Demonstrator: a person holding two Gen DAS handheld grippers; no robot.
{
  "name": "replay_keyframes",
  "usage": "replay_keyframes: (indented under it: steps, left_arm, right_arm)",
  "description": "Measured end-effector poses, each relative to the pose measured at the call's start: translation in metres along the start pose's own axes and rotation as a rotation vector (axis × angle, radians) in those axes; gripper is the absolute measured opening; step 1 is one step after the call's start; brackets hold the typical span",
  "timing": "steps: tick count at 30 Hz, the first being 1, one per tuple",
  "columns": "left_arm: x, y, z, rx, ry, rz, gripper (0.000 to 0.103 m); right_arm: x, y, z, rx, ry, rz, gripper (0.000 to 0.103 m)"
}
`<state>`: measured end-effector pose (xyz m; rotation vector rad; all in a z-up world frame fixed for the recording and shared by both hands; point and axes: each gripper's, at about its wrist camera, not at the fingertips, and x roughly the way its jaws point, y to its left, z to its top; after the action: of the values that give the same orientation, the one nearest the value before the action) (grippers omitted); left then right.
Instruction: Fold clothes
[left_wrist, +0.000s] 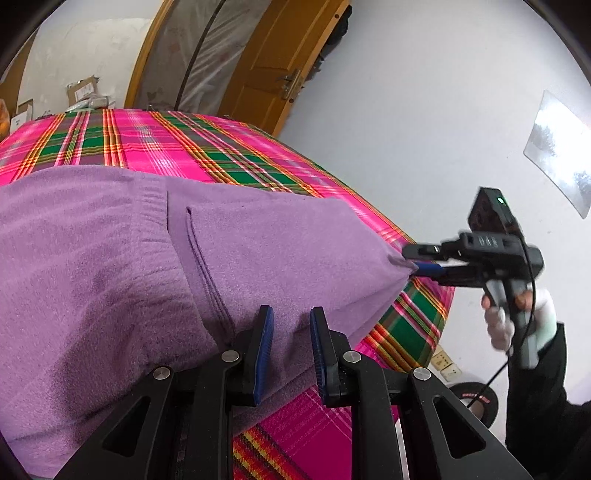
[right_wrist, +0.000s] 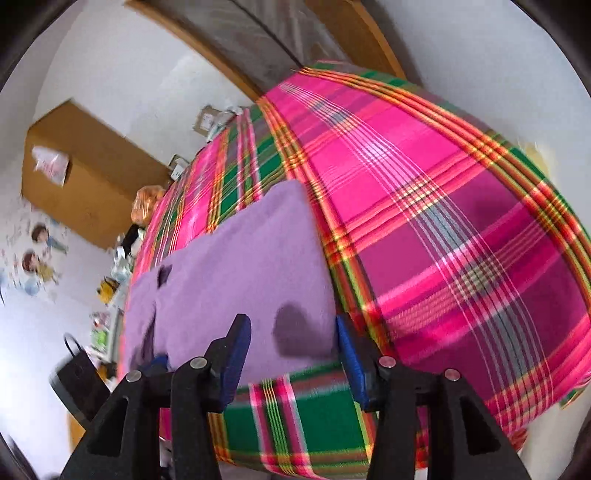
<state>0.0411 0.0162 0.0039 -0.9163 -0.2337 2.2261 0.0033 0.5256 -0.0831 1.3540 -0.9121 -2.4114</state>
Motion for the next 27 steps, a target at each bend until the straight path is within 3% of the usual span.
replay_keyframes:
  steps: [2,7,14,19,27]
  left_arm:
    - [-0.001,0.001,0.0,-0.003,0.0,-0.002,0.021]
    - [-0.001,0.002,0.0,-0.008,0.002,-0.008,0.021]
    - [-0.001,0.004,0.0,-0.013,0.002,-0.014,0.021]
    - [-0.001,0.003,0.0,-0.007,0.002,-0.007,0.021]
    - [-0.01,-0.002,0.003,-0.009,0.001,-0.008,0.021]
  right_arm:
    - [0.005,-0.004,0.01,0.038,0.013,0.02,0.048]
    - [0.013,0.003,0.013,-0.009,0.052,0.012,0.05]
    - [0.01,-0.008,0.001,0.037,0.106,0.103,0.05]
    - [0.018,-0.008,-0.002,0.074,0.056,0.155,0.049]
    - [0.026,-0.006,-0.007,0.106,-0.044,0.178,0.025]
